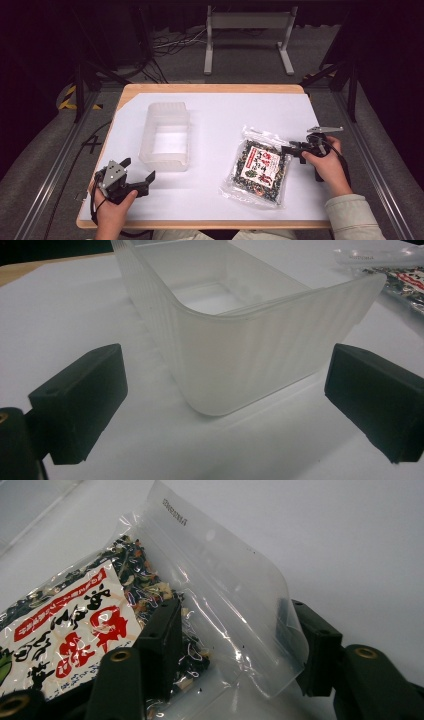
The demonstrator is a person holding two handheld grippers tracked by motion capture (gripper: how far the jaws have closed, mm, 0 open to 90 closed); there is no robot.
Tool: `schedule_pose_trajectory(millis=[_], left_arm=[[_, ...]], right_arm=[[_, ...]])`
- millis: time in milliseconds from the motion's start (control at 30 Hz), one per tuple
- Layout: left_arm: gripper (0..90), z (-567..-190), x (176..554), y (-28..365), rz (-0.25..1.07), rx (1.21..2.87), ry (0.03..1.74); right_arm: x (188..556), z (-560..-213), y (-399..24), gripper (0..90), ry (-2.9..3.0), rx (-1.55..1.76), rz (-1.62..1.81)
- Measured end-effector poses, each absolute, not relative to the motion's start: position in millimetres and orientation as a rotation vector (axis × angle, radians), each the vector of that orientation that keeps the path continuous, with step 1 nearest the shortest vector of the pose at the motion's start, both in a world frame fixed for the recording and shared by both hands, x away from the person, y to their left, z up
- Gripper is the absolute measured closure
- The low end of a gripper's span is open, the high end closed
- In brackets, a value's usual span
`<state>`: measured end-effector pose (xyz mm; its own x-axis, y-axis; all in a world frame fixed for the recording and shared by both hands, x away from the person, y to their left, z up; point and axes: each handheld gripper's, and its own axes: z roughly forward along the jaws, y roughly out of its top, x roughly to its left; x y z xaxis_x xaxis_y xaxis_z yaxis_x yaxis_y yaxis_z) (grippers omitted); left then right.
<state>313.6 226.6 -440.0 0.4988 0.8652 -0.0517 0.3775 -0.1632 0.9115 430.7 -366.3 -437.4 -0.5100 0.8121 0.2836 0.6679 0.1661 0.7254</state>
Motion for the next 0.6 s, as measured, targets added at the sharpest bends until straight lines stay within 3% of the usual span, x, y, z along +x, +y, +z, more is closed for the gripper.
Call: schedule_pose_trajectory(millis=[200, 533, 600], left_arm=[[4.6, -440.2, 313.7, 226.8, 0.619, 1.753, 1.058], [4.6, -439.0, 312.8, 227.4, 0.633, 1.746, 1.065], [4.5, -438.8, 312.7, 228.1, 0.626, 1.736, 1.070]], right_arm=[[430.4, -437.6, -367.8, 53.5, 2.281, 1.456, 1.235], [425.5, -434.2, -367.6, 75.3, 2.315, 1.392, 1.212], [425.4, -434.3, -367.4, 76.1, 2.316, 1.391, 1.210]])
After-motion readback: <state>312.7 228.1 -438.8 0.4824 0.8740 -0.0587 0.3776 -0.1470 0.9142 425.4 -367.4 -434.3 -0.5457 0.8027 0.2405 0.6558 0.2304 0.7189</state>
